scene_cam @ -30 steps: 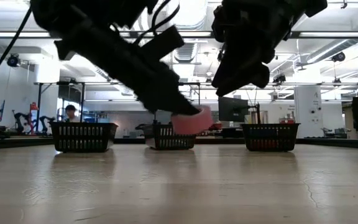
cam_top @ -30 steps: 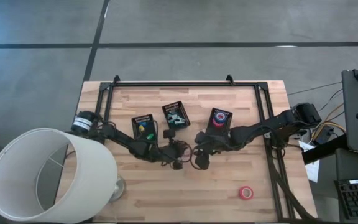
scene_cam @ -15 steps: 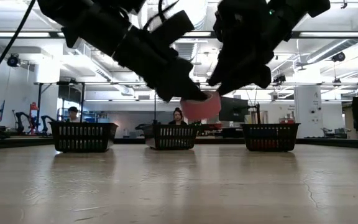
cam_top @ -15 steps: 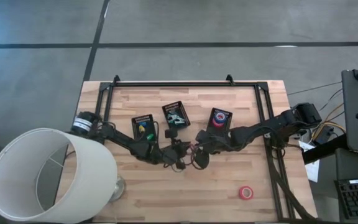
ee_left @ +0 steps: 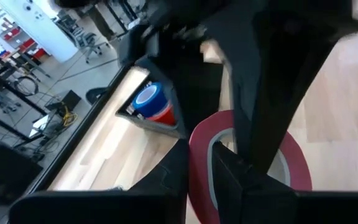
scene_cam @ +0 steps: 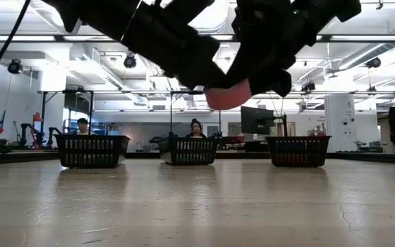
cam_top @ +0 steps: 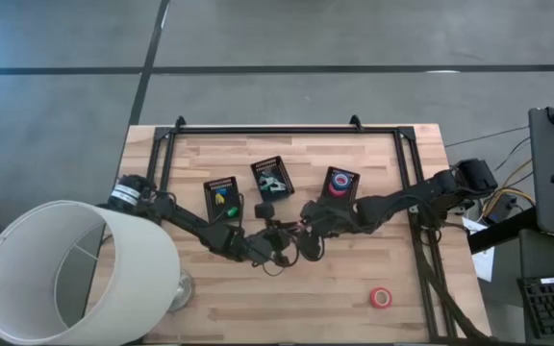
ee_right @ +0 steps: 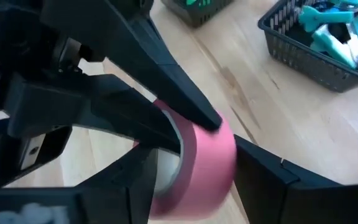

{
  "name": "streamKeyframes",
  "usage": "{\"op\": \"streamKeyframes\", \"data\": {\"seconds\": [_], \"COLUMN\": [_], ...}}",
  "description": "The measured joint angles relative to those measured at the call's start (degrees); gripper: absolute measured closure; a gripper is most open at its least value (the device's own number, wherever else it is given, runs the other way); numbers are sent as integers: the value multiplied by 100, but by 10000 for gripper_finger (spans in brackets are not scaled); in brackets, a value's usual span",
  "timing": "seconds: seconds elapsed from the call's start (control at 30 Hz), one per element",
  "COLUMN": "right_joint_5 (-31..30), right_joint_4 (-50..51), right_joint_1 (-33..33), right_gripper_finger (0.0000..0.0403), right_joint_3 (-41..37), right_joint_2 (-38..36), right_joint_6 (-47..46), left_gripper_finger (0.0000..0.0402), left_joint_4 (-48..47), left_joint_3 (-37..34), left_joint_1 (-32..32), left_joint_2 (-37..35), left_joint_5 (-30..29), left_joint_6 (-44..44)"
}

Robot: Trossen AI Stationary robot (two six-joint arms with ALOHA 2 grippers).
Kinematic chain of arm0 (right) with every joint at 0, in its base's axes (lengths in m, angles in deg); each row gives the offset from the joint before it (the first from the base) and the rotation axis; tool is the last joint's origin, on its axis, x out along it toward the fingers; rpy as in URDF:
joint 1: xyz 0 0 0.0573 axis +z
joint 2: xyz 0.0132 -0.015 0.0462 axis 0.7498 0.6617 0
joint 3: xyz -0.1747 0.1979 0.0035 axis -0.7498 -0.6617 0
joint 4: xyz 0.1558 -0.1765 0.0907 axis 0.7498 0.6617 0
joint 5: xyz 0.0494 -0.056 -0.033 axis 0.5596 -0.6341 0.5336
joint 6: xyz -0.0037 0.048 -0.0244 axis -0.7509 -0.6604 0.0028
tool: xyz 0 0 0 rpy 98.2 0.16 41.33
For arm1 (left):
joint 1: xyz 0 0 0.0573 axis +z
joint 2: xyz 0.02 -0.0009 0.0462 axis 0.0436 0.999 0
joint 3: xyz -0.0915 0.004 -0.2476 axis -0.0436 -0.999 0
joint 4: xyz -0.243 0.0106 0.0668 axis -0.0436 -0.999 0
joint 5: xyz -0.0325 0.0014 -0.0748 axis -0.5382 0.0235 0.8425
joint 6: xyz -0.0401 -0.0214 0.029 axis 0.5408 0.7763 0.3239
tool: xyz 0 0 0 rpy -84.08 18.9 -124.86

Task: Pick and place Stapler, Stapler remover, tape
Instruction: Put the pink tape into the right black bin

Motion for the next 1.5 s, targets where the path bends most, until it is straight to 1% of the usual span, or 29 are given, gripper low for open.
{"op": "streamKeyframes", "data": {"seconds": [0.17,0.3,0.43,0.6,0.77,0.9,1.0,1.1,1.17,1.27,1.37,1.5], "right_joint_5": [28,249,287,325,367,375,318,275,280,280,51,-568], "right_joint_4": [-15,18,91,239,341,377,398,705,818,1272,1693,2009], "right_joint_1": [-3,-8,-8,-46,-179,-279,-298,-318,-311,-325,-351,-336], "right_gripper_finger": [235,266,285,286,285,287,283,283,289,299,302,294], "right_joint_3": [0,-7,-7,-1,9,9,9,-43,-34,-20,-26,-24], "right_joint_2": [2,2,1,-15,-31,-35,-39,-28,-17,-44,-26,-182], "right_joint_6": [43,69,213,402,397,407,405,408,377,271,101,-177], "left_gripper_finger": [346,328,307,285,257,233,218,205,198,191,191,190], "left_joint_4": [-28,-48,-50,-107,-132,-155,-162,-327,-506,-743,-962,-1119], "left_joint_3": [69,76,63,63,63,63,59,61,98,102,66,48], "left_joint_1": [0,14,24,35,45,50,47,2,-31,-84,-101,-91], "left_joint_2": [0,0,0,0,0,0,0,0,0,0,0,0], "left_joint_5": [8,11,35,146,105,-73,-380,-671,-673,-679,-677,-760], "left_joint_6": [-194,-386,-388,-376,-358,-361,-409,-470,-467,-361,-139,6]}}
